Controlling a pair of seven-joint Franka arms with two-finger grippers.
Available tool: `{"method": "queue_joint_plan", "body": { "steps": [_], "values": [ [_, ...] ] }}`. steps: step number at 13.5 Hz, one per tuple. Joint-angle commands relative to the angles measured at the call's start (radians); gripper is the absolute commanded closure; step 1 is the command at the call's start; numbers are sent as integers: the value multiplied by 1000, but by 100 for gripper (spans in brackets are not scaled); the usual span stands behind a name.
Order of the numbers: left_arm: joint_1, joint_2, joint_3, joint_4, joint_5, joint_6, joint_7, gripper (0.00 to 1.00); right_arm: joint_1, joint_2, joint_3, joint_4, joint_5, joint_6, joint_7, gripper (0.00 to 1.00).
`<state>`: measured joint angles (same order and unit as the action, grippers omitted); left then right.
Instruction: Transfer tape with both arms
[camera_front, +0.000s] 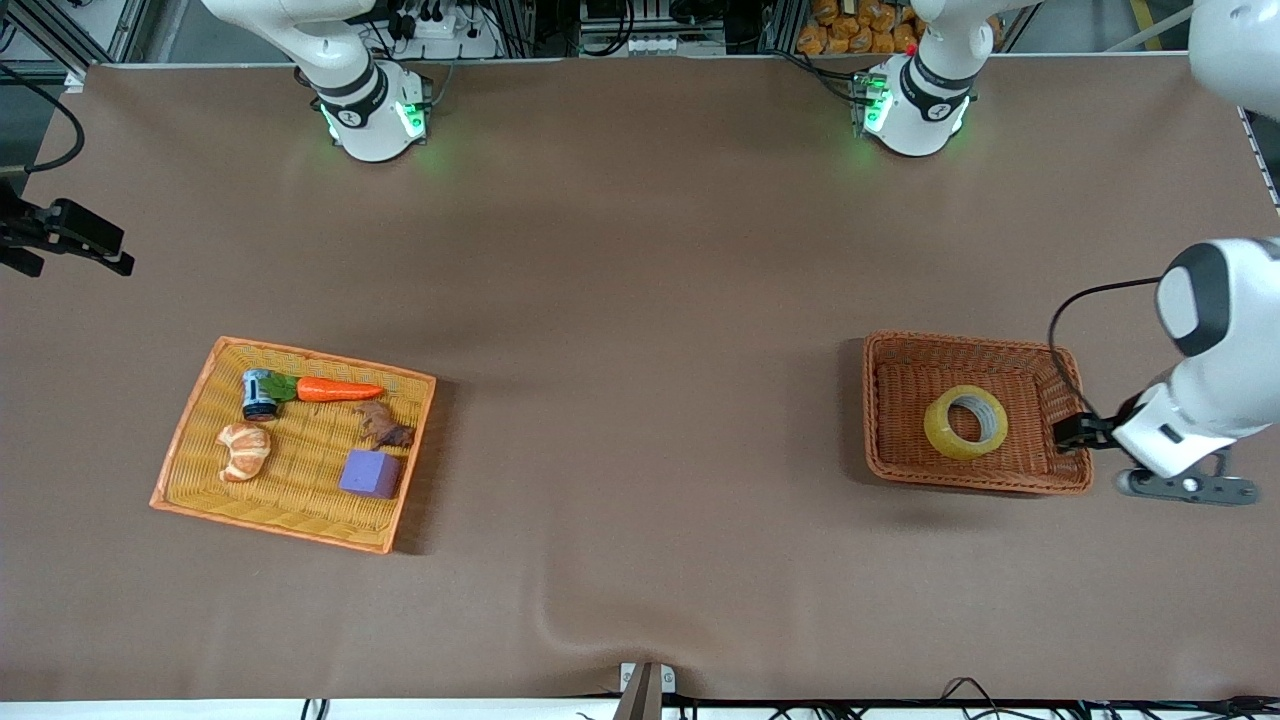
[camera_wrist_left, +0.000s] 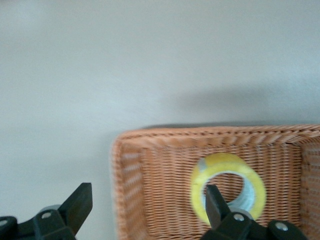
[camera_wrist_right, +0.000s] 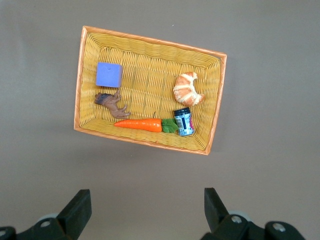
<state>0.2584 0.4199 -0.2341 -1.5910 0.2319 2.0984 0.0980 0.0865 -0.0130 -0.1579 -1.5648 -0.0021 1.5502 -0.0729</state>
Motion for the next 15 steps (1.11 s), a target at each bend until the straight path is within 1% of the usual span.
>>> {"method": "queue_joint_plan", "body": {
  "steps": [1, 2, 4, 6, 7, 8, 9, 10, 11, 12, 13, 15],
  "values": [
    [-1, -88, -10, 46, 8, -99, 19, 0, -8, 5, 1, 5, 16, -9, -5, 0],
    [-4, -125, -10, 51, -18, -125, 19, 0, -7, 5, 1, 3, 16, -9, -5, 0],
    [-4, -194, -16, 51, -32, -187, 29, 0, -11, 5, 1, 2, 16, -9, -8, 0],
    [-11, -262, -10, 49, -110, -245, 45, 0, -25, 5, 1, 2, 16, -9, -16, 0],
    [-42, -309, 2, 36, -141, -259, 54, 0, -25, 5, 1, 2, 16, -9, -16, 0],
    [-68, -338, 6, 33, -146, -303, 48, 0, -25, 5, 1, 2, 16, -7, -16, 0],
    [-76, -367, 9, 33, -152, -367, 52, 0, -24, 7, 1, 3, 16, -7, -18, 0],
    [-111, -398, 15, 25, -154, -427, 42, 0, -24, 8, 1, 3, 16, -7, -18, 0],
    [-151, -414, 56, 25, -154, -454, 26, 0, -22, 8, 1, 3, 16, -7, -18, 0],
    [-190, -423, 105, 23, -178, -460, 17, 0, -21, 8, 1, 3, 16, -7, -18, 0],
    [-206, -432, 151, 16, -227, -481, 12, 0, -19, 8, 1, 5, 16, -6, -18, 0],
    [-252, -507, 209, -79, -250, -471, 6, 0, -16, 8, 1, 3, 16, -5, -16, 0]
  ]
}}
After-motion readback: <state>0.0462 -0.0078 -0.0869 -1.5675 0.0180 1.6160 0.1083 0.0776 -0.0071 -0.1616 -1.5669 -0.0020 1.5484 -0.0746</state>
